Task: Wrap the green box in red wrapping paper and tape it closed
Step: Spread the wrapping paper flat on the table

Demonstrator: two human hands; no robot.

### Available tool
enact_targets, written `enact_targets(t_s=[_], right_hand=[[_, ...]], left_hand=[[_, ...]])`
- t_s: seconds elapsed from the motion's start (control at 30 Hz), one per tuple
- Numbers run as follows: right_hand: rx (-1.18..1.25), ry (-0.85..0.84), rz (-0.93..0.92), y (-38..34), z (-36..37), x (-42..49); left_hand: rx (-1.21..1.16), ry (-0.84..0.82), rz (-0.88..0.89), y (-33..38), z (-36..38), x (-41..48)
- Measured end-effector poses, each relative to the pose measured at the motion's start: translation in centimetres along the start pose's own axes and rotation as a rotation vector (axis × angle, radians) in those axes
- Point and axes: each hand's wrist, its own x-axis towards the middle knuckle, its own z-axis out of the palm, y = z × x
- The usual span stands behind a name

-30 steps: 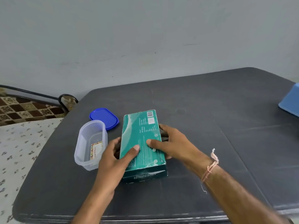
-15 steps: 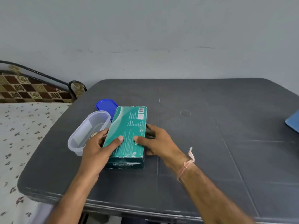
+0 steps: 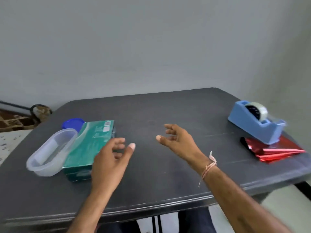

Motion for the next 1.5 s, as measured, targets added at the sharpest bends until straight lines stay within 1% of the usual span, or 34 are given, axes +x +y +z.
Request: enact_targets(t_s=[0.1,0.13,0.23,0.3,0.37,0.43,0.47,0.5,0.6,0.67,0.73,0.83,0.9,0.97,1.1,1.23,1.4,1.5], right_hand=[[-0.079,0.131,0.002,1.8,-5.5,-1.1],[-0.118,0.181,0.002,2.6,-7.4,-1.3],[-0.25,0.347,-0.003,5.3,-12.5,-1.7],[-0.394,0.479,-0.013,6.9,-15.6,-2.0],[-0.542,0.647,-0.017,7.9,-18.2,-2.3],[-0.622,0.789,0.025,8.8,-21.0,-2.4],[-0.611,0.82,0.077,9.5,-22.7,-2.3],[-0.562,0.816,0.134,10.1,-24.2,-2.2],[-0.381,0.707,0.258,11.5,-27.6,-1.6],[-0.352,0.687,0.266,12.6,-28.7,-1.2],[-0.346,0.72,0.255,13.5,-29.1,-0.7],[-0.299,0.765,0.221,14.5,-29.4,-0.3],[-0.31,0.777,0.211,14.5,-29.5,-0.2],[-0.317,0.791,0.202,14.4,-29.6,-0.2],[-0.299,0.812,0.214,13.6,-29.9,0.4],[-0.309,0.839,0.221,12.7,-29.4,0.6],[-0.284,0.833,0.242,13.1,-26.8,0.0],[-0.235,0.835,0.262,13.4,-26.2,-0.6]], left_hand=[[-0.061,-0.254,-0.055,2.8,7.7,1.2],[-0.073,-0.315,-0.067,3.6,10.4,1.5],[-0.084,-0.436,-0.088,5.9,17.1,2.1],[-0.044,-0.499,-0.064,7.4,20.9,2.4],[-0.005,-0.545,-0.03,9.3,24.0,2.3],[0.014,-0.596,-0.015,11.2,27.0,2.0],[0.027,-0.638,-0.016,12.1,28.8,1.8],[0.046,-0.676,-0.02,13.1,30.2,1.5],[0.156,-0.725,0.013,16.0,33.9,0.6],[0.294,-0.721,0.082,17.5,35.7,0.2],[0.361,-0.707,0.098,18.2,37.2,0.3],[0.412,-0.699,0.089,18.5,38.3,0.5],[0.395,-0.701,0.073,18.3,38.8,0.9],[0.318,-0.704,0.047,18.3,38.8,1.1],[0.032,-0.75,-0.028,17.0,37.7,2.2],[-0.115,-0.744,-0.11,13.6,32.9,5.2],[-0.314,-0.548,-0.245,8.2,24.0,7.7],[-0.403,-0.505,-0.287,6.9,21.4,7.4]])
